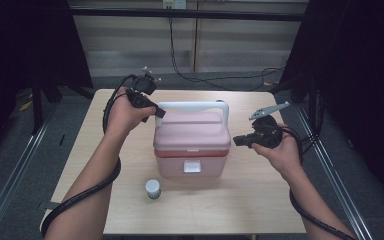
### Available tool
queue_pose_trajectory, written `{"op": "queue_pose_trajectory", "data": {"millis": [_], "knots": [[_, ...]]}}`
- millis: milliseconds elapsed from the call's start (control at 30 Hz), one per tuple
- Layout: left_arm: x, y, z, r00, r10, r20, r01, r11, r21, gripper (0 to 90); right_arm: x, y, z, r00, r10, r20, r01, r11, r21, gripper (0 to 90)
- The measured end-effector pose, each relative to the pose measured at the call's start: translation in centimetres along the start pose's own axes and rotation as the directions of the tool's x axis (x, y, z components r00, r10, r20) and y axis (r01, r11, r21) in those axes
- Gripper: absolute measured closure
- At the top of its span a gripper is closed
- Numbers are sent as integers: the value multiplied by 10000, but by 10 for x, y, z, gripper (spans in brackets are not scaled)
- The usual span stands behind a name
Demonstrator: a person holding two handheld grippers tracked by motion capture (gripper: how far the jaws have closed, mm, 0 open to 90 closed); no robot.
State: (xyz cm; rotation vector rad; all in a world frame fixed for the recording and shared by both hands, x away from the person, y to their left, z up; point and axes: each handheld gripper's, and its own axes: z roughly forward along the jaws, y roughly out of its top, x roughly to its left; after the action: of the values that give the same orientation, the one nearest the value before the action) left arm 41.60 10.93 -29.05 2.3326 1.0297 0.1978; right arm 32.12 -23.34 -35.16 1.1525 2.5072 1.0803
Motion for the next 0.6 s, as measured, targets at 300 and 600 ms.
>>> {"op": "queue_pose_trajectory", "data": {"millis": [300,600], "knots": [[1,2,-5,9998,-162,130,165,9996,-223,687,3,-3,13,9995,-172,-259,177,9997,170,900],[3,1,-7,9997,-150,174,157,9991,-399,688,7,-1,21,9991,-147,-398,154,9997,171,900]]}}
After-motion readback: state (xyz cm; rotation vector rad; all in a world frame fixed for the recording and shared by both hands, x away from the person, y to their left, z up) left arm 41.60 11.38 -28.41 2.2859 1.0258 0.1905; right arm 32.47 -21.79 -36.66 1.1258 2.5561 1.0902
